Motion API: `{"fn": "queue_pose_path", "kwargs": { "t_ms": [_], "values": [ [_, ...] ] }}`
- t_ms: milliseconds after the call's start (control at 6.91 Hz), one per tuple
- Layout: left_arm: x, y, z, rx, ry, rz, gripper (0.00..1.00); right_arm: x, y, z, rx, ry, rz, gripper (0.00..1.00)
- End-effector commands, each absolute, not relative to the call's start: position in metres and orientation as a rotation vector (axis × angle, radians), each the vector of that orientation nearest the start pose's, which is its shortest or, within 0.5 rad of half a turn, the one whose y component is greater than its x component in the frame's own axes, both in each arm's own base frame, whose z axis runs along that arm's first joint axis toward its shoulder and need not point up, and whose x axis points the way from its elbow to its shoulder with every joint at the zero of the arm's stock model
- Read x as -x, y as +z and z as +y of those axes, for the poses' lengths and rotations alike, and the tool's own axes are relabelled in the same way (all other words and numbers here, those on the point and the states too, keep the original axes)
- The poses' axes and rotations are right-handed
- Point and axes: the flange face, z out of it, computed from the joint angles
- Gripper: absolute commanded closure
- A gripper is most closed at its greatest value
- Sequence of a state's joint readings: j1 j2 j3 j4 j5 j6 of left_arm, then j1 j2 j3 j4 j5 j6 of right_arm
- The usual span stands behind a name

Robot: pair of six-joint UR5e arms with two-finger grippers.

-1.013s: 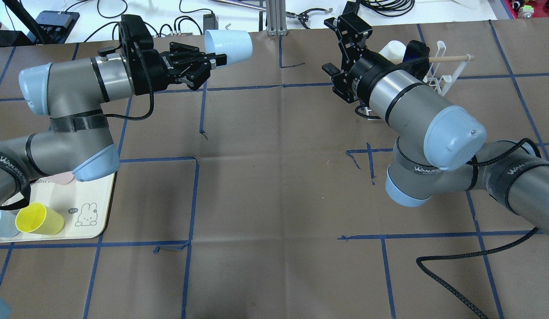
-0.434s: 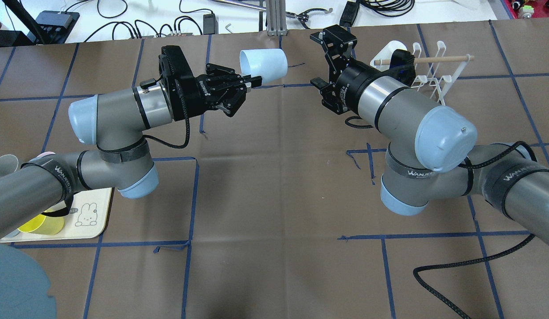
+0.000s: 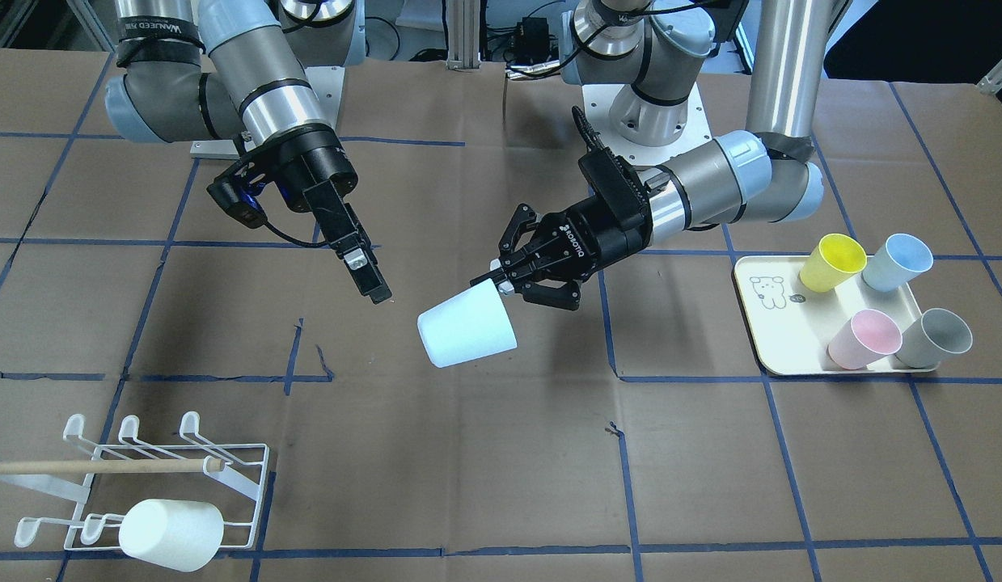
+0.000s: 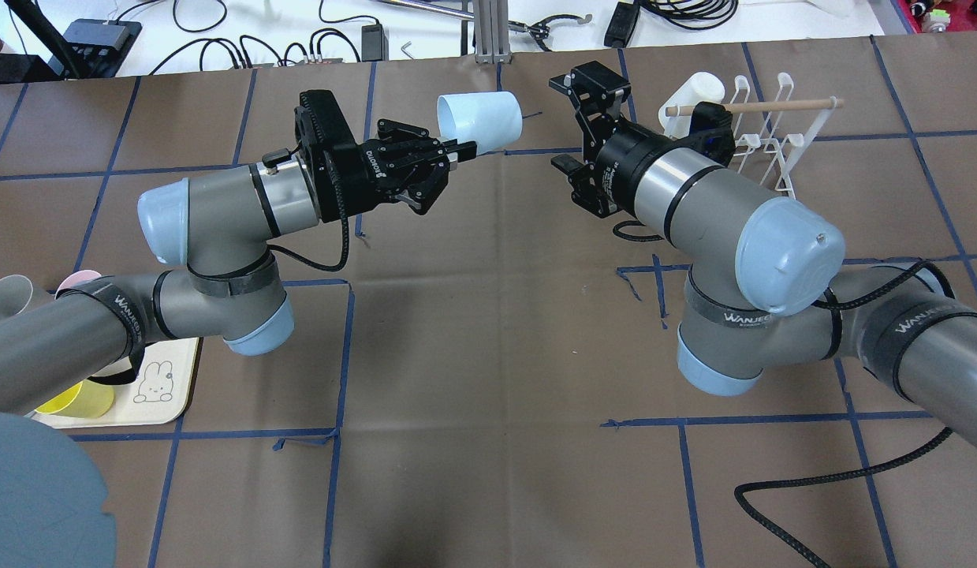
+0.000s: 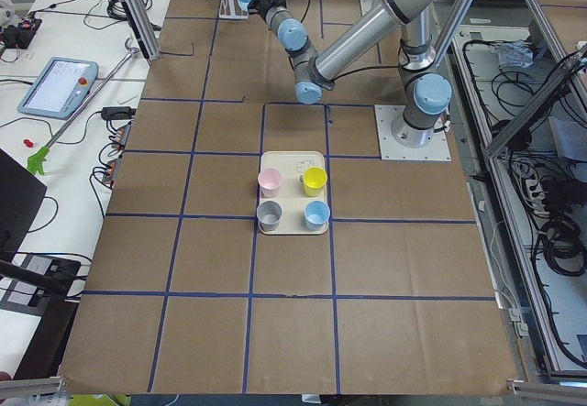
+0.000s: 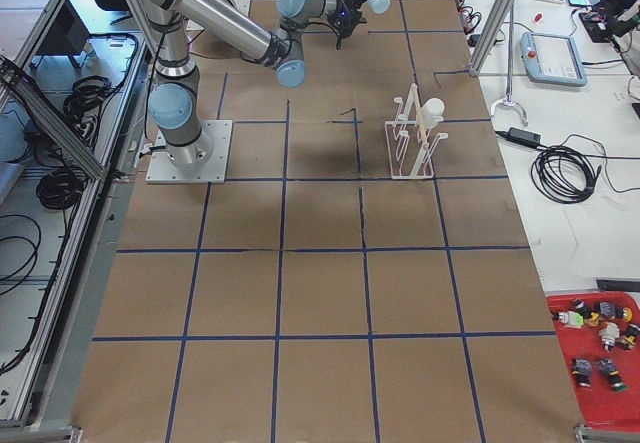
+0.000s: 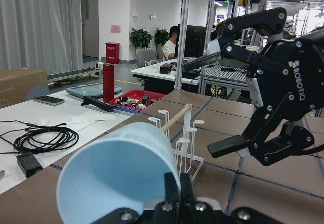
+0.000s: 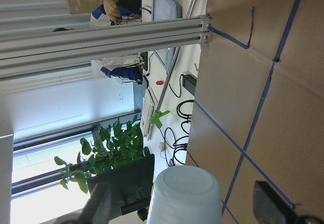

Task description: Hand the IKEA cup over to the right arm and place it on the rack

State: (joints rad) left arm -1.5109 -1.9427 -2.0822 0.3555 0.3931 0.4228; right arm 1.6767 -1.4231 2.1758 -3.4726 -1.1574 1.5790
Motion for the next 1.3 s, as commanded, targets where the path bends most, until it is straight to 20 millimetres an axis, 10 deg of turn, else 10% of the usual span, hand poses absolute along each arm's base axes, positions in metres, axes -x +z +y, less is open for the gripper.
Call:
{"fn": "queue_pose_path", "kwargs": {
  "t_ms": [0, 1157],
  "values": [
    [0.198, 0.322, -0.498, 1.037, 1.328, -1.689, 0.96, -0.235, 0.366, -0.443, -1.107, -0.526, 1.667, 0.0],
    [0.198, 0.322, -0.498, 1.037, 1.328, -1.689, 0.95, -0.26, 0.364, -0.471, -1.115, -0.455, 1.704, 0.0]
  ]
}}
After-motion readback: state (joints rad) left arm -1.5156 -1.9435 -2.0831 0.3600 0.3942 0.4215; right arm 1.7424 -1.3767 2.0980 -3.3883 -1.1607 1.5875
